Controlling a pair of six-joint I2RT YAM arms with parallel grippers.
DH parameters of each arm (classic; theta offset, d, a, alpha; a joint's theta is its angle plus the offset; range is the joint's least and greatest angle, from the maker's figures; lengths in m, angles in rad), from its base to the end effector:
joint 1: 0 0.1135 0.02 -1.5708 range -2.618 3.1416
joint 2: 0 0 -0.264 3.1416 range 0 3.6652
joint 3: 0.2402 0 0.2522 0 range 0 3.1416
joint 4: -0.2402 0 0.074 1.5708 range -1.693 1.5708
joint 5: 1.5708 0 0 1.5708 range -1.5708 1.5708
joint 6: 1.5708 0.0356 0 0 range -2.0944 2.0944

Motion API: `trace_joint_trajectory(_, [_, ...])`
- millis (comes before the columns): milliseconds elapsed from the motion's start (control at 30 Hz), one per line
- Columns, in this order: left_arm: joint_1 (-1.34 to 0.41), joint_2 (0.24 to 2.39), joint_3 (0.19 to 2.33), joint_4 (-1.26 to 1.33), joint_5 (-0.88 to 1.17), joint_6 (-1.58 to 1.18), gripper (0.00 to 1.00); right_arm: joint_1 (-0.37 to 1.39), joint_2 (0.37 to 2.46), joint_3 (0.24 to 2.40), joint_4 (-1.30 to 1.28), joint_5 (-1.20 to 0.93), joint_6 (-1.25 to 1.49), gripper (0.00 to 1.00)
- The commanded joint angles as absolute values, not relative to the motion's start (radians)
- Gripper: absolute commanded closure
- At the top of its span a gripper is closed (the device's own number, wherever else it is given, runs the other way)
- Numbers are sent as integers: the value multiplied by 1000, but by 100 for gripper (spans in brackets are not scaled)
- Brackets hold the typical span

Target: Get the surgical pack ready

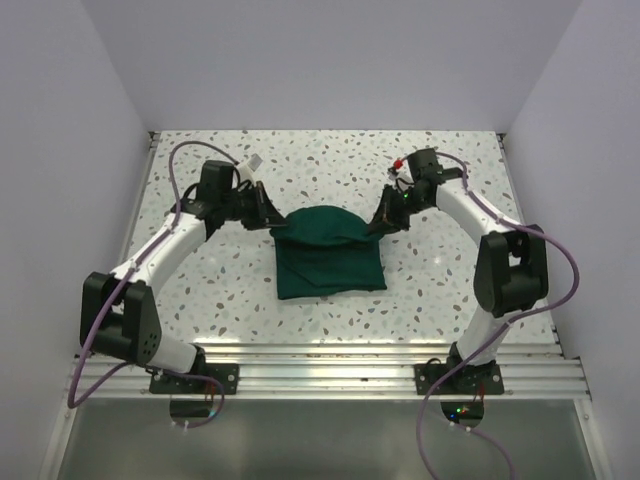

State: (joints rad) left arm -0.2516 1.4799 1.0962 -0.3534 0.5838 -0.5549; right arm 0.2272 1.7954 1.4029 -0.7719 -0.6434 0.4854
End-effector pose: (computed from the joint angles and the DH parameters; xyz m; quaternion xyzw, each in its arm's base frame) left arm 0.3074 -0.0993 0.2706 -0.0171 0.8832 -0.3942 0.2534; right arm 0.3543 0.1038 0.2385 0.0564 0.9297 0.3570 0.0714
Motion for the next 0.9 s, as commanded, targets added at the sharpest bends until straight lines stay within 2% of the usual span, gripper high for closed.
trace_joint_trajectory(0, [-264, 1398, 1031, -383, 571, -529, 100, 224, 1692, 1336, -807, -631, 434, 100])
trace_joint_trajectory(400, [-333, 1263, 802, -414, 571, -563, 100, 225, 1631, 1155, -824, -600, 377, 100])
trace_joint_trajectory(567, [-334, 1247, 765, -520, 503, -566, 99, 225, 1614, 1077, -822, -623, 357, 98])
trace_joint_trajectory(633, [-334, 1252, 746, -540, 515, -568, 91, 225, 1595, 1032, -825, -644, 344, 94])
trace_joint_trajectory(667, [-334, 1249, 736, -546, 517, -569, 86, 224, 1580, 1020, -831, -644, 336, 85])
trace_joint_trajectory(700, [-334, 1246, 727, -548, 517, -571, 77, 224, 1571, 1002, -841, -640, 328, 81])
trace_joint_trajectory(733, [-334, 1243, 716, -554, 522, -569, 72, 225, 1563, 994, -854, -643, 318, 78])
trace_joint_trajectory(800, [-334, 1236, 716, -572, 522, -557, 62, 225, 1543, 982, -868, -658, 308, 64])
trace_joint_trajectory(833, [-334, 1220, 730, -596, 514, -549, 60, 224, 1536, 988, -891, -661, 305, 54])
trace_joint_trajectory(867, [-334, 1213, 745, -612, 490, -531, 58, 224, 1528, 1015, -902, -657, 302, 51])
